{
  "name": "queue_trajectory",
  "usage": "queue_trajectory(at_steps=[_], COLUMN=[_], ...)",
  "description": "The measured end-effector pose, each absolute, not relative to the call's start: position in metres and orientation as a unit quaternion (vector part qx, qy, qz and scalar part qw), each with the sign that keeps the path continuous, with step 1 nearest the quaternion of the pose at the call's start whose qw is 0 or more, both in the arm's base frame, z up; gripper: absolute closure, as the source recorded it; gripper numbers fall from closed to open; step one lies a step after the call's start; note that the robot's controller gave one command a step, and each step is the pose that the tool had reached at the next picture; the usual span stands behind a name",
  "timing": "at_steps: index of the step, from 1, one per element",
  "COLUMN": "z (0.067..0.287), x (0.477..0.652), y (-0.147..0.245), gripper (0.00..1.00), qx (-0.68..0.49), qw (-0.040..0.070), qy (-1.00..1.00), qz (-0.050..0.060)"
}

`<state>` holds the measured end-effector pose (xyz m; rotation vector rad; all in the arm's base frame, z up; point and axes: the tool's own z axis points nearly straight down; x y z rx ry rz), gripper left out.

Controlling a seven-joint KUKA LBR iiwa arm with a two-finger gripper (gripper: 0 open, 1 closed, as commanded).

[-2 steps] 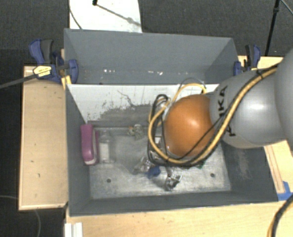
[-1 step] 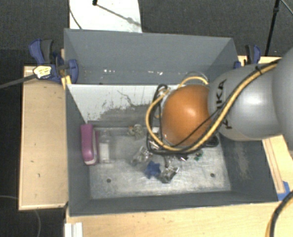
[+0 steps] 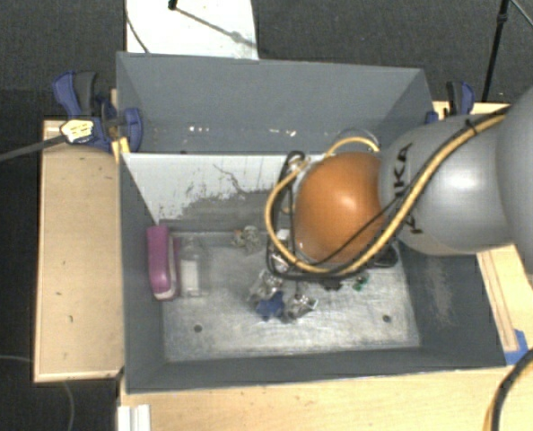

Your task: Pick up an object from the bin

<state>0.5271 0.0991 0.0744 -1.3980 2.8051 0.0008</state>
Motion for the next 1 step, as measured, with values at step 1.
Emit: queue_trajectory(at_steps=[1], z=[0.0758], x=[0.5282], y=[0.0998], gripper=[1.00], qx=[-0.444], qw=[0.003], qy=[0.896], qz=[0.000])
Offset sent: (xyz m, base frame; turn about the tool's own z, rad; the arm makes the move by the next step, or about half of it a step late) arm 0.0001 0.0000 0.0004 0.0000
